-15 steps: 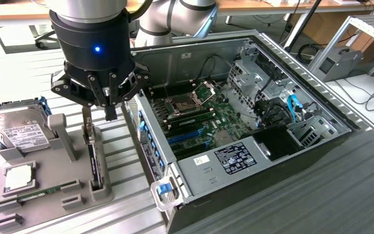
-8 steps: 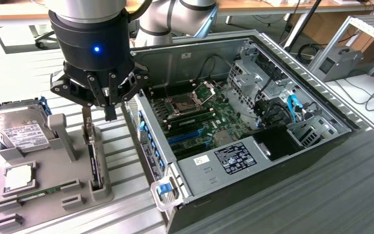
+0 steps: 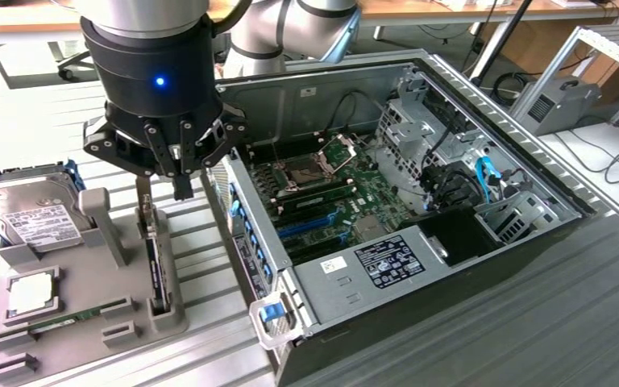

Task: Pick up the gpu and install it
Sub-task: 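Pick up the gpu and move the gpu toward the slot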

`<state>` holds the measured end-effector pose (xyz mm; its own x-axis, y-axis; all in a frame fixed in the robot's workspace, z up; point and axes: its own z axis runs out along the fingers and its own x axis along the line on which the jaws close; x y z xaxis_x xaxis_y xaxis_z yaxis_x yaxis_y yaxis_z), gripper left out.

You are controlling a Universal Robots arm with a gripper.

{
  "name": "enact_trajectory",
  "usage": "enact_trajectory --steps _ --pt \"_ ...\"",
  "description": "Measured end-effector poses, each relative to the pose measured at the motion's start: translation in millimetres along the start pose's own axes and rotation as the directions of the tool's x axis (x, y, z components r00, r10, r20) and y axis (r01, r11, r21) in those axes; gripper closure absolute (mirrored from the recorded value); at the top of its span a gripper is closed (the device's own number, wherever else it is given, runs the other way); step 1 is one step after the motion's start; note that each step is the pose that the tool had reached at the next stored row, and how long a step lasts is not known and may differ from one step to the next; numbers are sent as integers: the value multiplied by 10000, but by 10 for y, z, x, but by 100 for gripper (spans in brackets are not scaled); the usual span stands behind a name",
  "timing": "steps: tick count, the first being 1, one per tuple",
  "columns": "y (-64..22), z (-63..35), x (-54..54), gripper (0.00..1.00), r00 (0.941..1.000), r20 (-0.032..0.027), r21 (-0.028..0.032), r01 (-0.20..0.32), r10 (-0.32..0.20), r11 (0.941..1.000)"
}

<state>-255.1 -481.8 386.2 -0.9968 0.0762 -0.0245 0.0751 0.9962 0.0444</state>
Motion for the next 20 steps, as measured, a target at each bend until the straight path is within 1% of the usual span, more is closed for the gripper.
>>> enact_trajectory --steps 2,3,4,8,12,20 --pt "0 0 0 89 10000 0 0 0 0 10000" --pt "0 0 0 83 10000 0 0 0 0 10000" --pt "0 0 0 83 10000 0 0 0 0 10000" --pt "0 0 0 58 10000 0 0 0 0 10000" --pt "0 1 1 58 10000 0 0 0 0 10000" --pt "-8 54 72 58 10000 0 -1 0 0 10000"
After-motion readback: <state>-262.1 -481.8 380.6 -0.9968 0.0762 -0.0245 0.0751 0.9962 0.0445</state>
